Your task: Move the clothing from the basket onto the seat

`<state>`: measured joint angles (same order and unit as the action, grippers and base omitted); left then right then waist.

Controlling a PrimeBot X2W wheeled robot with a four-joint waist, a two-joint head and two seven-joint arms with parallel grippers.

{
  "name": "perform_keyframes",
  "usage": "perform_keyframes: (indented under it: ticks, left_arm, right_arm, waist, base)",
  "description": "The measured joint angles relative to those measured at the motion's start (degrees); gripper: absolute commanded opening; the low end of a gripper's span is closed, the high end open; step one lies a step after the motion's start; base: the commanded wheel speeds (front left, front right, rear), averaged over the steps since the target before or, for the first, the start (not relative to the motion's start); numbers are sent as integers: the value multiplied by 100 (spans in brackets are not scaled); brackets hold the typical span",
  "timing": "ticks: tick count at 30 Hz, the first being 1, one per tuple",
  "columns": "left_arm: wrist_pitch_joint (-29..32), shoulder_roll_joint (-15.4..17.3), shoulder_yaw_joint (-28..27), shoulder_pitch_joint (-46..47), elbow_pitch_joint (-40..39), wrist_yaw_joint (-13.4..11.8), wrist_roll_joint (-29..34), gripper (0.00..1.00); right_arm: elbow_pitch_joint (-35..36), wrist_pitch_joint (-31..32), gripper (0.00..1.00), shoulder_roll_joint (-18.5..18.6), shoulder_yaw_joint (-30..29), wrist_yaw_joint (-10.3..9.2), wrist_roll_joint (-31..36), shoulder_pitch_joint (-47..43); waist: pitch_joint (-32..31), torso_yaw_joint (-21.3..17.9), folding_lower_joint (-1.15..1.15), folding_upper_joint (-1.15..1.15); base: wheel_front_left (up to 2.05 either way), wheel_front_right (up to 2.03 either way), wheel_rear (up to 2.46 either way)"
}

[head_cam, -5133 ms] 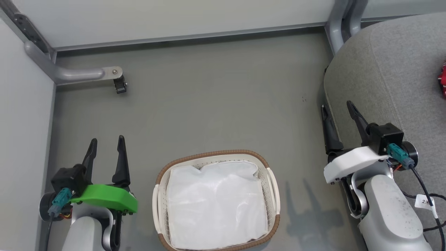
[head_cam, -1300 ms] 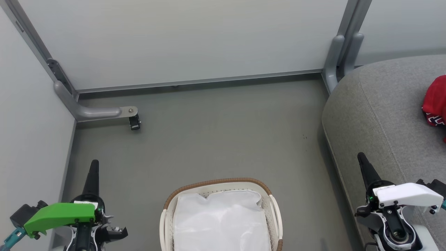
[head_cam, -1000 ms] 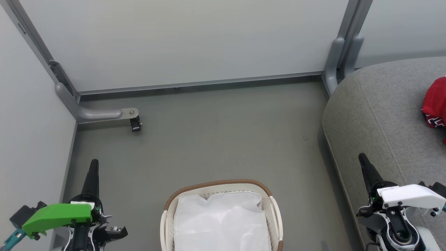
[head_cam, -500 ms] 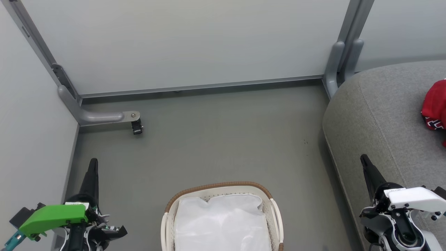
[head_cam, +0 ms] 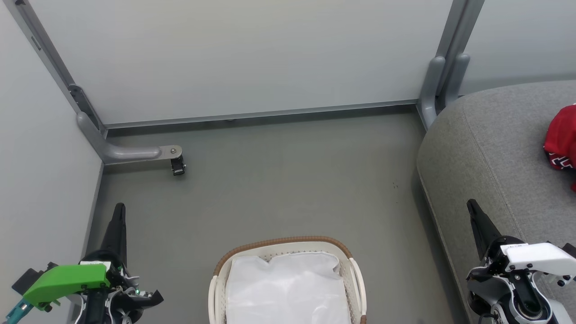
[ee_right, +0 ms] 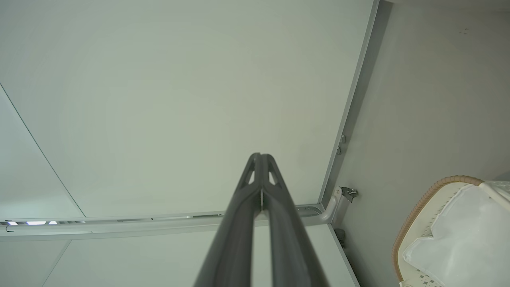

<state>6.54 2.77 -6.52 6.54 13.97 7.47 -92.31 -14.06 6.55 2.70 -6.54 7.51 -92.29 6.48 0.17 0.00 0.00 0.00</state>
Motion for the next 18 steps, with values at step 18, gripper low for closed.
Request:
perform_keyframes:
  ticks: [18]
  left_arm:
    - [0, 0, 0, -1, 0, 0, 0, 0]
  right_arm:
    - [0, 0, 0, 0, -1, -1, 0, -1]
  waist:
    - [0, 0, 0, 0]
  base:
    - [0, 0, 0]
